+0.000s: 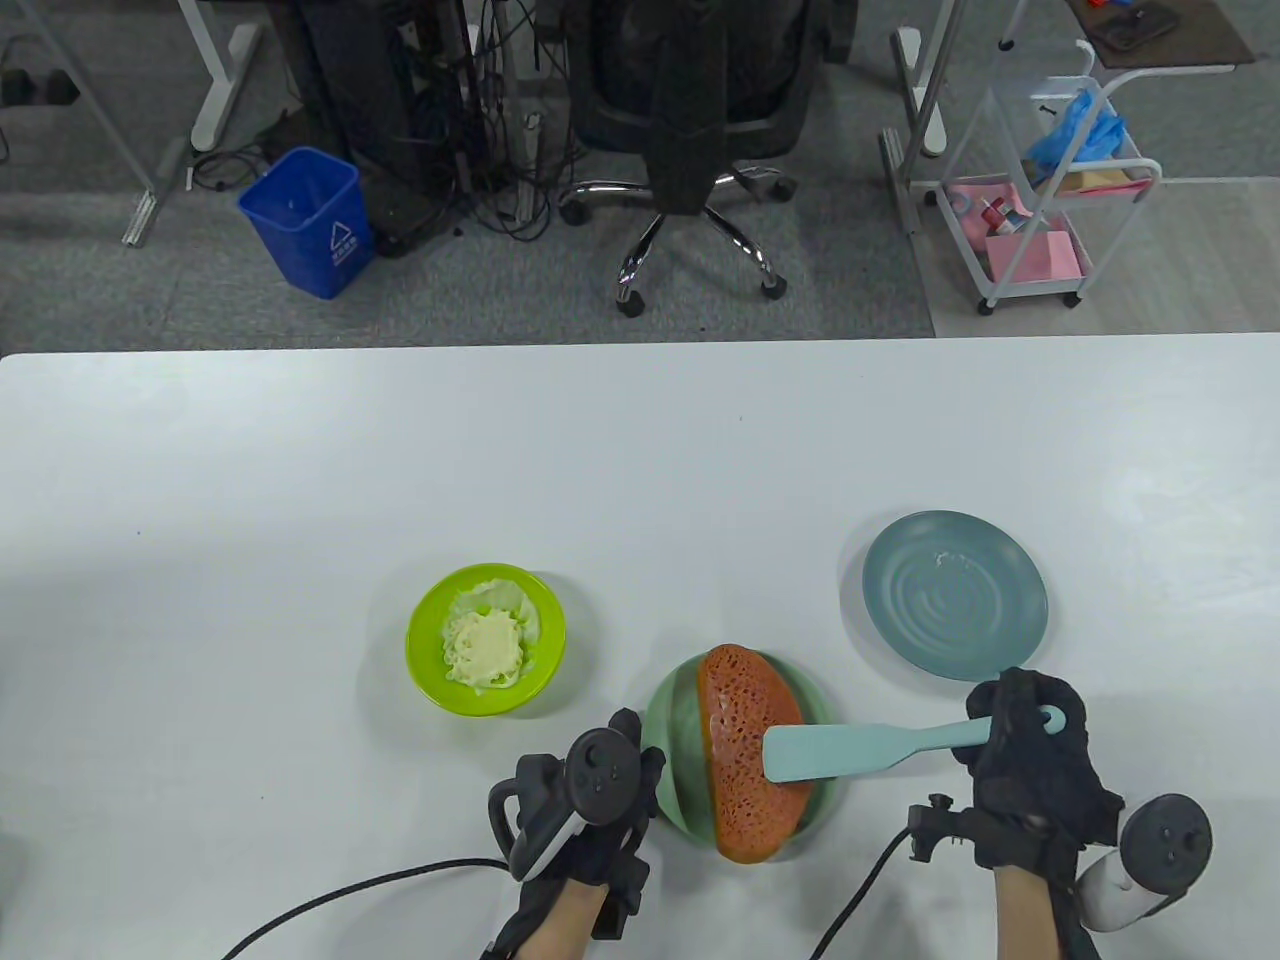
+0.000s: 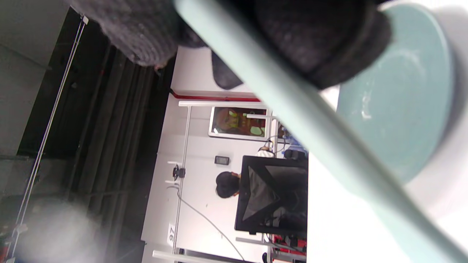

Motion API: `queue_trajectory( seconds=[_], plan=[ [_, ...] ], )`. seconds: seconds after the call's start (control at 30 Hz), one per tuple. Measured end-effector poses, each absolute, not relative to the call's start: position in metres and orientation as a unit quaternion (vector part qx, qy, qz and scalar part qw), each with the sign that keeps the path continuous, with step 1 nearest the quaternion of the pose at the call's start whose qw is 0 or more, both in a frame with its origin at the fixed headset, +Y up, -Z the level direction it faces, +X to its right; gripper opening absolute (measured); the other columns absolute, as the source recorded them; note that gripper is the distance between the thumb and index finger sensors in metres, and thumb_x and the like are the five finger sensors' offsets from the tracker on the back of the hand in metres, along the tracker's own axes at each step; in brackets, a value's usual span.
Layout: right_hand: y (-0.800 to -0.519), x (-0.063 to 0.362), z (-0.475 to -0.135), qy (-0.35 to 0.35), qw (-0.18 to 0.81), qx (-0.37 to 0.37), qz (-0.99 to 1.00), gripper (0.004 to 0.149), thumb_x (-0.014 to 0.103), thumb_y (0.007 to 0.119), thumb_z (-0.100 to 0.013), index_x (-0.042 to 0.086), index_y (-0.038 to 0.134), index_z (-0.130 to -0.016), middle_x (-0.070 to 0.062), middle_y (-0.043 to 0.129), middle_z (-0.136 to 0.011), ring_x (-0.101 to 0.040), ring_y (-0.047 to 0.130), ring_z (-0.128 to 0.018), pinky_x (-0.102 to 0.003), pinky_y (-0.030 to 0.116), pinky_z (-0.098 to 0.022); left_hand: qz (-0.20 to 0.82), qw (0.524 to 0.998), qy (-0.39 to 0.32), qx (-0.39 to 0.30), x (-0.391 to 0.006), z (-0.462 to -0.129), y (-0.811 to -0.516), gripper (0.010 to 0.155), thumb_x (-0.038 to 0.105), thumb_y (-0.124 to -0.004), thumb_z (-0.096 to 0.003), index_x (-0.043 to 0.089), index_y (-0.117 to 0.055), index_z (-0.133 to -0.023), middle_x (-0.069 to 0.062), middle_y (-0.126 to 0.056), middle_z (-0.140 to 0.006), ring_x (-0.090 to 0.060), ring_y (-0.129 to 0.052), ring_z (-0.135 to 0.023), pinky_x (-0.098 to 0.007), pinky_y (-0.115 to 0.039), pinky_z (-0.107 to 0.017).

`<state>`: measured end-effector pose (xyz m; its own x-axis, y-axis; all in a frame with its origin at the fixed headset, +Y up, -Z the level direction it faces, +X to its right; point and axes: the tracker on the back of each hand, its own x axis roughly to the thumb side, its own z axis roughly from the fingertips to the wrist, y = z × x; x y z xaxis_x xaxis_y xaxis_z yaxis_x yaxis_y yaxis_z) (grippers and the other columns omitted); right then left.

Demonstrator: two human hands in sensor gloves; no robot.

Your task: Dip dessert spatula into salad dressing and spread onto bread slice

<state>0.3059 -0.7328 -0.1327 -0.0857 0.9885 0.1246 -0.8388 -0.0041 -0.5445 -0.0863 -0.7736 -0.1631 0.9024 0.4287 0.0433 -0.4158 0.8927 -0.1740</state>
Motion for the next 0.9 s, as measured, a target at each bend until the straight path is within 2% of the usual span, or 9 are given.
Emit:
queue_trajectory(
  seconds=[0.2,0.5,0.73,0.9],
  plan=[
    [-0.735,0.322,-0.129,-0.251,0.665,-0.168,0.683,0.035,0.045,0.075,-0.060,0.018,0.070,-0.082,-0.012,0.083,-0.070,-0.037,0.094,-0.032,-0.039,0.078,-0.022,0.219,0.972,-0.041,-0.080,-0.086,-0.163,-0.774,0.057,0.043,-0.084,-0.0582,0.006,-0.080,-0.101,-0.002,-0.101,-0.064,-0.015,-0.106,-0.032,-0.029,-0.092,-0.022],
    [-0.740,0.323,-0.130,-0.255,0.674,-0.176,0.671,0.035,0.046,0.076,-0.059,0.019,0.072,-0.081,-0.013,0.084,-0.069,-0.036,0.095,-0.031,-0.039,0.079,-0.021,0.219,0.972,-0.041,-0.080,-0.087,-0.163,-0.774,0.057,0.043,-0.084,-0.0581,0.005,-0.080,-0.101,-0.002,-0.101,-0.064,-0.015,-0.107,-0.032,-0.030,-0.092,-0.022],
    [-0.742,0.308,-0.134,-0.259,0.683,-0.159,0.664,0.039,0.047,0.076,-0.057,0.017,0.073,-0.081,-0.017,0.086,-0.069,-0.037,0.100,-0.031,-0.039,0.085,-0.019,0.218,0.972,-0.042,-0.079,-0.087,-0.164,-0.774,0.057,0.043,-0.084,-0.0582,0.005,-0.079,-0.101,-0.002,-0.101,-0.064,-0.016,-0.106,-0.032,-0.030,-0.092,-0.022],
    [-0.744,0.290,-0.139,-0.213,0.704,-0.134,0.665,0.043,0.048,0.077,-0.056,0.014,0.075,-0.082,-0.020,0.091,-0.067,-0.039,0.103,-0.030,-0.040,0.088,-0.018,0.218,0.972,-0.045,-0.080,-0.087,-0.163,-0.774,0.057,0.043,-0.083,-0.0582,0.005,-0.079,-0.101,-0.002,-0.101,-0.064,-0.016,-0.107,-0.032,-0.030,-0.092,-0.023]
  ],
)
